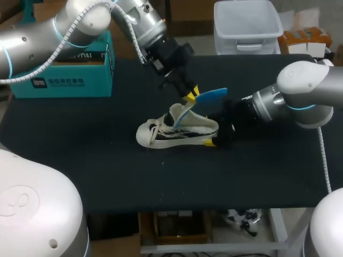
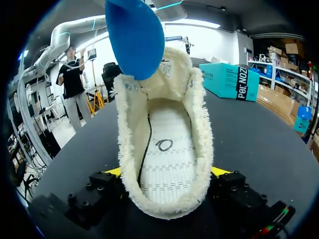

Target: Open the shoe tongue, take the insole out of the shoe, put the insole back into the shoe, and pack the shoe into the shoebox

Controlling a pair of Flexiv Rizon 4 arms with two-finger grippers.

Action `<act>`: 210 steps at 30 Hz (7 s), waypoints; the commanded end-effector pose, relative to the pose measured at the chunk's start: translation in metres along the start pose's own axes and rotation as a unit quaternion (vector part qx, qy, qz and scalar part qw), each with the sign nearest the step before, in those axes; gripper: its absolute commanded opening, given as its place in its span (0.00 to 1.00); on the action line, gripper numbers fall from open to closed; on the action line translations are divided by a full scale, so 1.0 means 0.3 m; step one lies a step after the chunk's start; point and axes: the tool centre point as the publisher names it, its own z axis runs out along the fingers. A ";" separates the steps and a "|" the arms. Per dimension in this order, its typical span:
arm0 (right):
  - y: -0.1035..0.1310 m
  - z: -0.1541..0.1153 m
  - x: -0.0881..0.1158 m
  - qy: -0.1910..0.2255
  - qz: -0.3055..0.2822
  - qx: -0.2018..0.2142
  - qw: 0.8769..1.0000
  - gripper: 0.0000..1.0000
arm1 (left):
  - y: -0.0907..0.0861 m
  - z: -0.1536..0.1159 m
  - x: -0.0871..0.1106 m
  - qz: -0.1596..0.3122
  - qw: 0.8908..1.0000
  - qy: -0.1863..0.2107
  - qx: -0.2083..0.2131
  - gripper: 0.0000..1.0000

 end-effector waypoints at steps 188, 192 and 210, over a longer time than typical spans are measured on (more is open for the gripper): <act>0.435 -0.243 0.267 -0.145 0.692 0.084 0.703 1.00 | 0.084 -0.281 0.301 0.255 0.915 0.116 0.289 0.00; 0.439 -0.246 0.268 -0.138 0.702 0.089 0.693 1.00 | 0.061 -0.277 0.289 0.262 0.905 0.124 0.310 0.00; 0.436 -0.260 0.291 -0.046 0.867 0.059 0.492 1.00 | 0.014 -0.281 0.277 0.284 0.869 0.156 0.373 0.00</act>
